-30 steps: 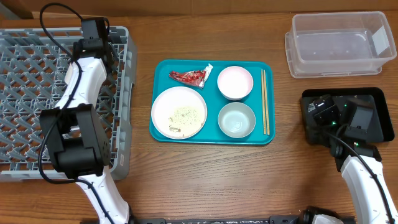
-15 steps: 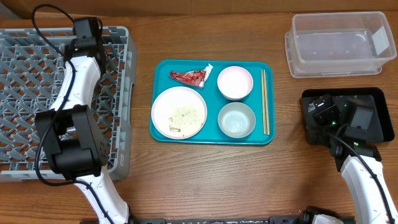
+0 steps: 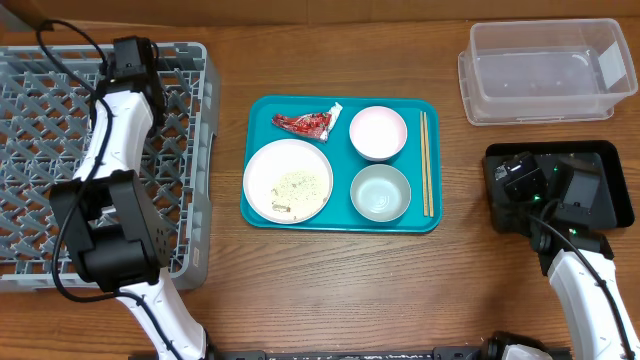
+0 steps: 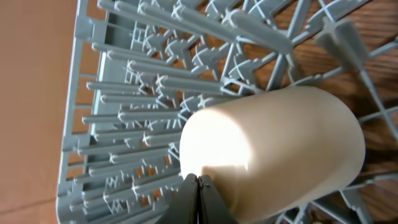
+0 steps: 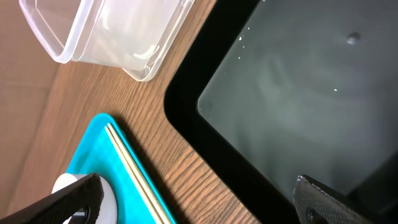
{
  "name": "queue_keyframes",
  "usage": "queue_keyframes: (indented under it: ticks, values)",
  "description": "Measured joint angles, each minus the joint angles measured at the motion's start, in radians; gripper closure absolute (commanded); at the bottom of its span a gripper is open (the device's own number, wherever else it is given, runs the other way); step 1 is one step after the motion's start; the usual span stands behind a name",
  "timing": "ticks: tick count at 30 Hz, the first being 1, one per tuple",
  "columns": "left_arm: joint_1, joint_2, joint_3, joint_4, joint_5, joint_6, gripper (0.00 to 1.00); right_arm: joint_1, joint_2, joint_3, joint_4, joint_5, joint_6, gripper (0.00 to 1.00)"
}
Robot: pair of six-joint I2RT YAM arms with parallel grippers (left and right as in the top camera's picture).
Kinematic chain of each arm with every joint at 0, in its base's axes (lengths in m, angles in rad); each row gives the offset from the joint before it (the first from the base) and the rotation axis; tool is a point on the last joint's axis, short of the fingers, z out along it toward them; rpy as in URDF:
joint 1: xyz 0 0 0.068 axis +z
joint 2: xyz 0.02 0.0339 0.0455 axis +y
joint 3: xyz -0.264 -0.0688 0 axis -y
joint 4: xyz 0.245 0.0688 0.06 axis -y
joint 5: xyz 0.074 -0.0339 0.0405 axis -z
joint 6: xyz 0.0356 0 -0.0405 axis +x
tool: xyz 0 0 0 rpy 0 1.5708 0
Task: Sort waste into correct bins and load items into the dishwasher
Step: 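Lower the inverted cream cup onto the rack and open the left gripper, then move the left gripper over the grey-green bowl on the teal tray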
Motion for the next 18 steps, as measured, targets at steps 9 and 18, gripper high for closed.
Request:
queue_keyframes:
  ticks: [9,18]
  values:
    - [0.0,-0.152,-0.023,0.008,0.054,-0.062,0.9,0.0,0.0,0.0,0.0,0.0,0.0,0.0]
    - [0.0,-0.628,-0.007,-0.005,0.396,-0.206,0.03,0.0,0.0,0.0,0.0,0.0,0.0,0.0]
